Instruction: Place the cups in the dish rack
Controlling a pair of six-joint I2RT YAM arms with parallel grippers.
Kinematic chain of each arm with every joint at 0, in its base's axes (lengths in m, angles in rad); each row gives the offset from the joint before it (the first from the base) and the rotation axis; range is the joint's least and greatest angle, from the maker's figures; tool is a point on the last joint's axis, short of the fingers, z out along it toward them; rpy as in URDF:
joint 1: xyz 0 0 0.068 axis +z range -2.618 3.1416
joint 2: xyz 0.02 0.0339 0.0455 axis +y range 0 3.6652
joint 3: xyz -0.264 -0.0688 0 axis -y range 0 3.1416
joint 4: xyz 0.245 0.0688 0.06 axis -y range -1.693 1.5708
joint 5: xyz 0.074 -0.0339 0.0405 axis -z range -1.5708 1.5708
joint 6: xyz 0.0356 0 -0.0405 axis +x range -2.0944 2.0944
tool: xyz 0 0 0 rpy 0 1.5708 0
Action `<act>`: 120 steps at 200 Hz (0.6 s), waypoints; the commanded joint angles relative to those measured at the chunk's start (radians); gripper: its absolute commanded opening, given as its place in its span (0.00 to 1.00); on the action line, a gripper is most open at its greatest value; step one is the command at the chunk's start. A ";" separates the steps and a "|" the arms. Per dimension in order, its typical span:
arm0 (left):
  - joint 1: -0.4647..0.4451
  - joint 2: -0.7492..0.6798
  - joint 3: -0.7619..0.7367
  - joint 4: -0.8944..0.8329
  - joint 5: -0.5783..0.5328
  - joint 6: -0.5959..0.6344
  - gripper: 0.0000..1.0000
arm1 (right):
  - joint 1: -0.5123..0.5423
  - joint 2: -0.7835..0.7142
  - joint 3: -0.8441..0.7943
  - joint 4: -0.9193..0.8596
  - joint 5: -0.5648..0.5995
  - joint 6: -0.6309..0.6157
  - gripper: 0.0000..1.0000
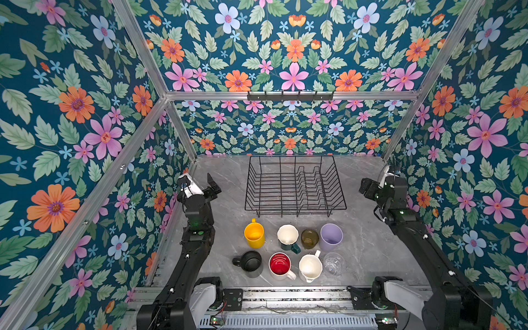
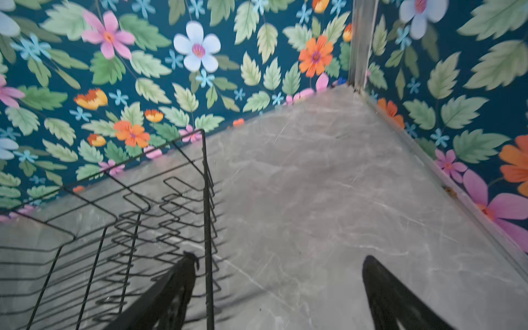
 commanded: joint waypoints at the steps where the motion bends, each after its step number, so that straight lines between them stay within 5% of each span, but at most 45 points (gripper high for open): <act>1: 0.001 -0.020 0.060 -0.148 0.056 0.000 0.97 | 0.002 0.108 0.096 -0.213 -0.153 -0.022 0.86; 59: 0.001 -0.099 0.069 -0.244 0.123 -0.053 0.97 | 0.002 0.328 0.241 -0.233 -0.349 -0.028 0.67; 120: 0.000 -0.147 0.050 -0.292 0.159 -0.098 0.97 | 0.023 0.434 0.271 -0.215 -0.426 -0.023 0.53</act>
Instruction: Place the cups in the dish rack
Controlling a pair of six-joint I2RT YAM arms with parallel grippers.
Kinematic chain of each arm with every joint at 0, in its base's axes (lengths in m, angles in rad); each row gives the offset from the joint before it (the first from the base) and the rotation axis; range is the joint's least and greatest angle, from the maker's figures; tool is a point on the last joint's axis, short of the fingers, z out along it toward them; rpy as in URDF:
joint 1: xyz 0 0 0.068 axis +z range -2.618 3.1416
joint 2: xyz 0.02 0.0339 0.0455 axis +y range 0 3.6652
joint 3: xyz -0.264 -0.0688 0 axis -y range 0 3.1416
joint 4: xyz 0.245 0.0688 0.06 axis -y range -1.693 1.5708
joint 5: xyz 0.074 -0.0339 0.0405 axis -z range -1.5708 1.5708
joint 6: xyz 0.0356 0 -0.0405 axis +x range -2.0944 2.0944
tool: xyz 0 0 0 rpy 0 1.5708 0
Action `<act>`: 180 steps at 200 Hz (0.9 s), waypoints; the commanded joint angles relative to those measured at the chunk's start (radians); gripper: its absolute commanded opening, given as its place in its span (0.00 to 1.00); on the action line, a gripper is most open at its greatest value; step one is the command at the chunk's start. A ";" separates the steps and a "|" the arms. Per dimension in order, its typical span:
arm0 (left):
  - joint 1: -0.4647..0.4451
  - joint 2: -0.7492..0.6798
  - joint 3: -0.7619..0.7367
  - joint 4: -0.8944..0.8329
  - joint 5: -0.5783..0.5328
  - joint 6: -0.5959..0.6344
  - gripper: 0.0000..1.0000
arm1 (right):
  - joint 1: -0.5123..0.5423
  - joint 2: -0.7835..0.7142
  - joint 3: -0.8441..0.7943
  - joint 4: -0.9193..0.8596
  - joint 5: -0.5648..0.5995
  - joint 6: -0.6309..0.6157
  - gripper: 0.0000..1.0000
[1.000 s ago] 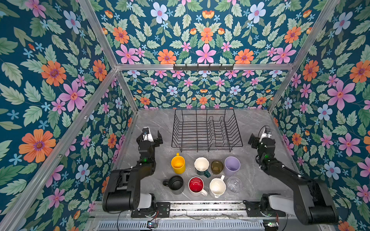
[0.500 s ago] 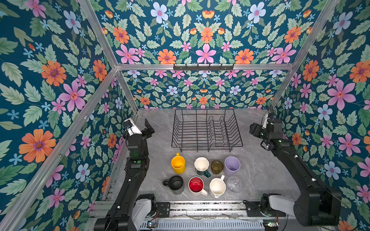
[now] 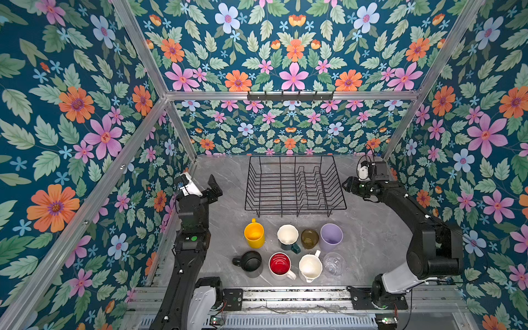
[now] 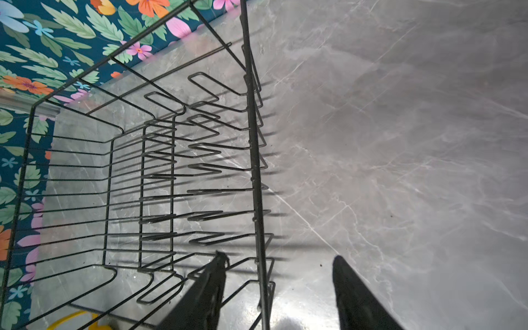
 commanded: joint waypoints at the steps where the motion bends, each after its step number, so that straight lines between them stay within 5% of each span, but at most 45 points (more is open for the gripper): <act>1: 0.000 -0.005 0.000 -0.020 0.029 -0.025 0.97 | 0.016 0.032 0.012 0.001 -0.047 -0.004 0.52; 90: 0.001 0.007 0.023 -0.077 0.045 -0.044 0.97 | 0.065 0.031 -0.033 0.005 0.025 -0.017 0.24; 180: 0.001 0.019 0.037 -0.160 0.070 -0.093 0.97 | 0.065 -0.043 -0.161 0.068 0.036 0.052 0.08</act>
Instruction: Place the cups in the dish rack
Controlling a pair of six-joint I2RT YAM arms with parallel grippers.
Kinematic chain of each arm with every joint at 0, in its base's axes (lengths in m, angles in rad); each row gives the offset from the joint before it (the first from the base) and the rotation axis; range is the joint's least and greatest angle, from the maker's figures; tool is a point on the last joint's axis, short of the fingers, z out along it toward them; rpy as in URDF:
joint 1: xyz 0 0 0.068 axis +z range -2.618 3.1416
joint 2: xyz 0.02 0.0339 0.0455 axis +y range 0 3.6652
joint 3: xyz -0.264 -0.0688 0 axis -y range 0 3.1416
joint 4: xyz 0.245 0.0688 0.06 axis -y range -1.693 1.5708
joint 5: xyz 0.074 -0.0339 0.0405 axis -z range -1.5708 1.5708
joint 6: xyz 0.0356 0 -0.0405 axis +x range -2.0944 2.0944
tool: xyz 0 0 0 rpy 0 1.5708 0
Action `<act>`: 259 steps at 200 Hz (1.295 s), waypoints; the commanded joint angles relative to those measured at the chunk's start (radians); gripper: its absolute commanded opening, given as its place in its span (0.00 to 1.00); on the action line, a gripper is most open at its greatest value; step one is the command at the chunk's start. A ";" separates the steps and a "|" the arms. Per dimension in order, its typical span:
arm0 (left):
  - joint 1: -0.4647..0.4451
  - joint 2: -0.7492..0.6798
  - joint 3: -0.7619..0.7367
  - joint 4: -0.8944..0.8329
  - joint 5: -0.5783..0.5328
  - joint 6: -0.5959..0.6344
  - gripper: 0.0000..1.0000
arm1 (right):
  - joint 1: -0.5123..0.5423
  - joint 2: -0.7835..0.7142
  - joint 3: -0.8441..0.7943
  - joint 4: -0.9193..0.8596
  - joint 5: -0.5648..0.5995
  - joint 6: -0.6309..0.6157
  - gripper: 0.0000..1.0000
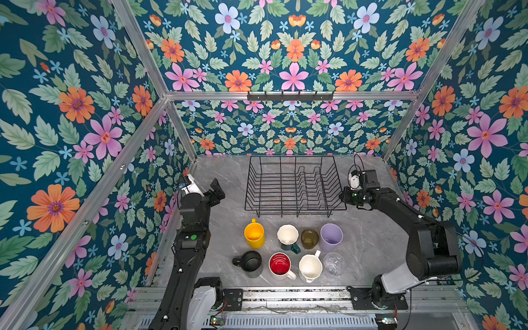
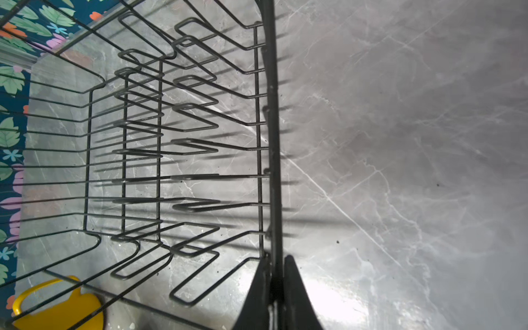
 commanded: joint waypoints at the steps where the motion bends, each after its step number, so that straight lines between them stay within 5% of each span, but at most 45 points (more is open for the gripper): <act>1: 0.001 0.002 0.008 -0.027 0.021 -0.023 0.97 | 0.000 -0.013 -0.022 0.016 0.017 0.053 0.08; 44: 0.001 0.009 0.017 -0.074 0.060 -0.036 0.97 | 0.000 -0.020 -0.026 0.003 0.013 0.066 0.08; 104: 0.002 0.072 0.123 -0.339 0.259 0.039 0.90 | 0.000 -0.134 0.013 -0.065 0.064 0.050 0.61; 148: -0.001 0.146 0.183 -0.592 0.416 0.082 0.78 | 0.000 -0.238 0.035 -0.084 0.063 0.050 0.82; 174: -0.053 0.155 0.207 -0.675 0.368 0.091 0.73 | 0.000 -0.291 0.019 -0.055 0.062 0.071 0.85; 215: -0.296 0.206 0.241 -0.774 0.137 0.042 0.69 | 0.000 -0.326 0.004 -0.038 0.082 0.089 0.87; 259: -0.378 0.225 0.238 -0.859 0.121 0.016 0.64 | 0.000 -0.335 -0.005 -0.050 0.080 0.086 0.87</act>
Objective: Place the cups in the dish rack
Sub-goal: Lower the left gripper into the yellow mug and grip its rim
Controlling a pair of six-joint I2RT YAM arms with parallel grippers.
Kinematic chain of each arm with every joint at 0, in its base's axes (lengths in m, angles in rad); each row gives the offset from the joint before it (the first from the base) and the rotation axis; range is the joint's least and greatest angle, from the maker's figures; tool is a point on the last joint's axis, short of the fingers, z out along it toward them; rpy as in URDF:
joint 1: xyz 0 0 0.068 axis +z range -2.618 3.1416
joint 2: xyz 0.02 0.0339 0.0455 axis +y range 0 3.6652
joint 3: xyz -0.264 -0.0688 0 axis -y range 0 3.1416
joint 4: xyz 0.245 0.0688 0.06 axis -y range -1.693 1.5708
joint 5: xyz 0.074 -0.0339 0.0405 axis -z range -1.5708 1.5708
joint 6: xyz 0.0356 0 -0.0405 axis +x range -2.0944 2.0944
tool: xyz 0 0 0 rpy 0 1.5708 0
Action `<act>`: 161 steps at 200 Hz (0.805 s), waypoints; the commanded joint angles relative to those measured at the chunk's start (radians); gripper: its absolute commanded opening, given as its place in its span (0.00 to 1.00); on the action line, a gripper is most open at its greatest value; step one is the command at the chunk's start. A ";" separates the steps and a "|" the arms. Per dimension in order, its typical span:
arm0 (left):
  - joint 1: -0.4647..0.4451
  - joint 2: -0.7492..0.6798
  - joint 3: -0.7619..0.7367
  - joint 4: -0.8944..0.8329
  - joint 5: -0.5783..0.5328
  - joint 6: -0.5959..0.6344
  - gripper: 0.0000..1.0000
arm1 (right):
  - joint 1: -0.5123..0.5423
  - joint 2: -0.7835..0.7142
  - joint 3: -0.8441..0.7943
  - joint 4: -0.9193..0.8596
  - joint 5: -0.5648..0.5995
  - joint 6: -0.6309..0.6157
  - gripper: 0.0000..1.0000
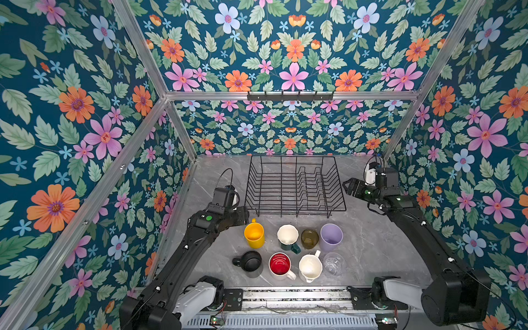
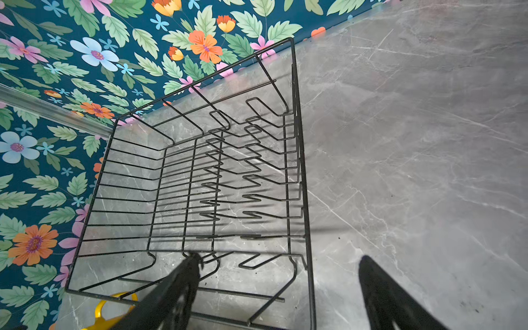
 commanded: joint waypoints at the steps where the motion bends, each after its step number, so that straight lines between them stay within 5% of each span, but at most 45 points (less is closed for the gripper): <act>1: -0.028 0.003 0.004 -0.078 -0.051 -0.025 0.64 | 0.001 -0.004 -0.003 0.010 0.011 0.002 0.87; 161: -0.150 0.172 -0.023 -0.058 -0.018 -0.080 0.45 | 0.001 -0.033 -0.027 0.017 0.012 0.007 0.90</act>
